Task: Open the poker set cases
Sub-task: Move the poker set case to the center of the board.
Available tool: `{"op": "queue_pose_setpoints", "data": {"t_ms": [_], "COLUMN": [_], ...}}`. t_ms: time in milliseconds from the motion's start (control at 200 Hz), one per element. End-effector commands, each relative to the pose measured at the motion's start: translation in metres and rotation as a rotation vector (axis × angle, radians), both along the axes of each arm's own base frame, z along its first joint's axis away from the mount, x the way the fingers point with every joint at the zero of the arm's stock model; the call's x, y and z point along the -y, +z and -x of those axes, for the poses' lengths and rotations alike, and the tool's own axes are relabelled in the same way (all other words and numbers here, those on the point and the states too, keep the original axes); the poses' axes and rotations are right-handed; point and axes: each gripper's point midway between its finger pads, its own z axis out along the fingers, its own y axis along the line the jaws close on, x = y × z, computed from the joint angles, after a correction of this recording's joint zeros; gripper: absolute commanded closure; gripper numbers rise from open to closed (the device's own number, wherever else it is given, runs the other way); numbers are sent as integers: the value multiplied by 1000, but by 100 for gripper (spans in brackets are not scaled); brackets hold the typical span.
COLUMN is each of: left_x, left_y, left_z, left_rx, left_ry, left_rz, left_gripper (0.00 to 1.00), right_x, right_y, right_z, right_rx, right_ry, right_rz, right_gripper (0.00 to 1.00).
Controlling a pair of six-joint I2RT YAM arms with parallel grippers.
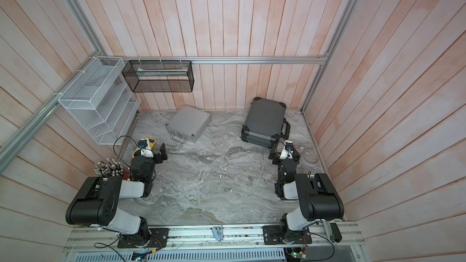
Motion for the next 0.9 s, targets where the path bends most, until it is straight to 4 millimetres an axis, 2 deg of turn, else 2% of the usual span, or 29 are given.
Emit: {"op": "queue_pose_setpoints", "data": {"t_ms": [0, 895], "left_x": [1, 1], "left_y": [-3, -4], "left_z": [2, 1], "left_rx": [-4, -5], "left_ry": [-9, -10], "left_rz": [-6, -7], "left_gripper": [0, 0], "right_x": [1, 1], "right_y": [2, 1], "right_z": [0, 0], "right_rx": [11, 8], "right_ry": [-14, -6], "right_rz": [-10, -16], "right_gripper": [1, 1]}}
